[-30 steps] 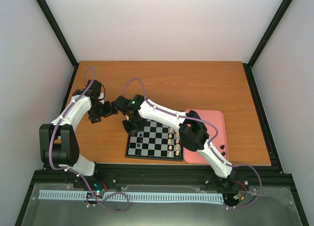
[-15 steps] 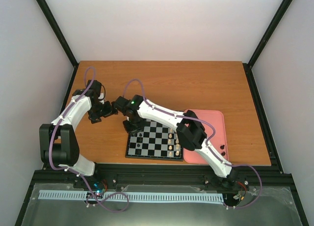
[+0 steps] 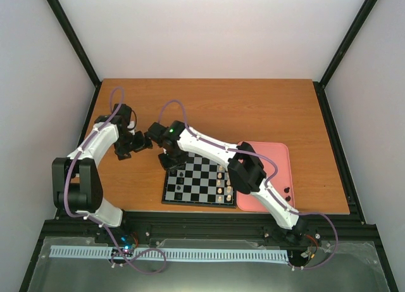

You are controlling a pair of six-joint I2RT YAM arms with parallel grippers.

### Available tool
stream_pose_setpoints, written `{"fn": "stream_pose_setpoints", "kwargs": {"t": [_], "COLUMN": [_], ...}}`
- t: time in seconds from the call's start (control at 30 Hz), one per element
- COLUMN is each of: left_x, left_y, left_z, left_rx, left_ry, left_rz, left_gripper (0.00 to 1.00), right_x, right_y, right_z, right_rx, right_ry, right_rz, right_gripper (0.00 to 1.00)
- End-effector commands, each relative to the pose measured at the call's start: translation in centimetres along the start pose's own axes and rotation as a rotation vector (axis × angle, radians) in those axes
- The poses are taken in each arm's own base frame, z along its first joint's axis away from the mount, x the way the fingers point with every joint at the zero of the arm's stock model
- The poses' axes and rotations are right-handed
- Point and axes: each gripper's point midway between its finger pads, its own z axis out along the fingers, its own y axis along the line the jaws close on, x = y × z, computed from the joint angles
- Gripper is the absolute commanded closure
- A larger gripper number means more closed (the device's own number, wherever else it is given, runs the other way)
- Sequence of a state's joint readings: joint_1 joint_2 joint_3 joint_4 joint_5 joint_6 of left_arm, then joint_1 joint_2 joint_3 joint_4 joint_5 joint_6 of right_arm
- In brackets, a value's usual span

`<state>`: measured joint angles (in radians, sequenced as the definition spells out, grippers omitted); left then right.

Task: Set up the chess pieces on the board
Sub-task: Place the chess piece on the chessboard.

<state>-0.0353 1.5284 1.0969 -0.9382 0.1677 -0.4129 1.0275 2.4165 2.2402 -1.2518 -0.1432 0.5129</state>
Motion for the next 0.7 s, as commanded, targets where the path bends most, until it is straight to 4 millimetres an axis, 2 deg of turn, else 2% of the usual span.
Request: {"fn": "stream_pose_setpoints", "kwargs": {"t": [0.0, 0.2, 0.5, 0.67], "left_x": [-0.9, -1.1, -1.2, -1.2], "left_y": [-0.7, -0.9, -0.9, -0.9], "left_z": [-0.2, -0.5, -0.4, -0.6], "left_rx": [0.015, 0.019, 0.019, 0.018], "left_ry": [-0.017, -0.021, -0.02, -0.024], "left_rz": [0.008, 0.01, 0.01, 0.011], "left_gripper": [0.0, 0.0, 0.0, 0.0], "right_x": [-0.1, -0.1, -0.5, -0.6], "right_y": [-0.5, -0.4, 0.4, 1.0], "right_z": [0.5, 0.7, -0.1, -0.8], "right_rx": [0.014, 0.007, -0.029, -0.06], "right_ry": [0.018, 0.024, 0.002, -0.014], "right_rz": [-0.007, -0.014, -0.042, -0.057], "right_gripper": [0.92, 0.88, 0.68, 0.66]}}
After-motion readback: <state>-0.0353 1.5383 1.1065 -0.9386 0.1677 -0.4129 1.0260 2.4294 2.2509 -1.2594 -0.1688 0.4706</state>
